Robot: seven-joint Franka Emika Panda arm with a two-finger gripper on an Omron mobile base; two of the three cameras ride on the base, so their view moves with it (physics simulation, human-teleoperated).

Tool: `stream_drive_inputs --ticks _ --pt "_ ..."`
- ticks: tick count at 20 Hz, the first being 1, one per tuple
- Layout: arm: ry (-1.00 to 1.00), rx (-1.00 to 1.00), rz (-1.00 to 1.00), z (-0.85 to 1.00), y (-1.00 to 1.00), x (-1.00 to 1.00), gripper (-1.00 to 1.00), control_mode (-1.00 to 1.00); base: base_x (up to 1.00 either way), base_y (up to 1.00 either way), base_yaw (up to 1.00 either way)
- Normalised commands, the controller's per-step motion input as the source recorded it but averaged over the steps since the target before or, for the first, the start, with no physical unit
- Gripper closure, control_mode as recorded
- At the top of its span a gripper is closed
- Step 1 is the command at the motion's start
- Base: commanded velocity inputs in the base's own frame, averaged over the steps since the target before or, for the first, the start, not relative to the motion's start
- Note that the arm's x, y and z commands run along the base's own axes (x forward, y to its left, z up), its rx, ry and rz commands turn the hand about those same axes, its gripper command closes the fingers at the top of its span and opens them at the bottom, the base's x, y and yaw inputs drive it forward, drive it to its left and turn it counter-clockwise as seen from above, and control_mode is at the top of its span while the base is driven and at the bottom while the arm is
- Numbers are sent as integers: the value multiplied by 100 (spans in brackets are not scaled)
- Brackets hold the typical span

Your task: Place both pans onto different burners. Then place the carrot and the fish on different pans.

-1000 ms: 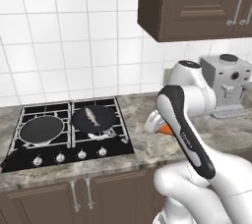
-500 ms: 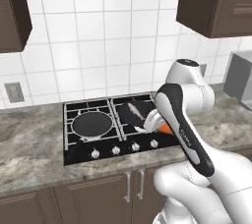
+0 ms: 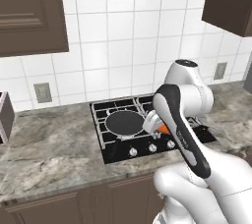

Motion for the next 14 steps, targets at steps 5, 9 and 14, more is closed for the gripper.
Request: stream_drive_inputs --ticks 5,9,14 --pt "0 0 0 0 0 0 100 100 55 0 0" --pt "0 0 0 0 0 0 100 100 36 9 0" --pt "1 0 0 1 1 8 100 -100 23 16 0"
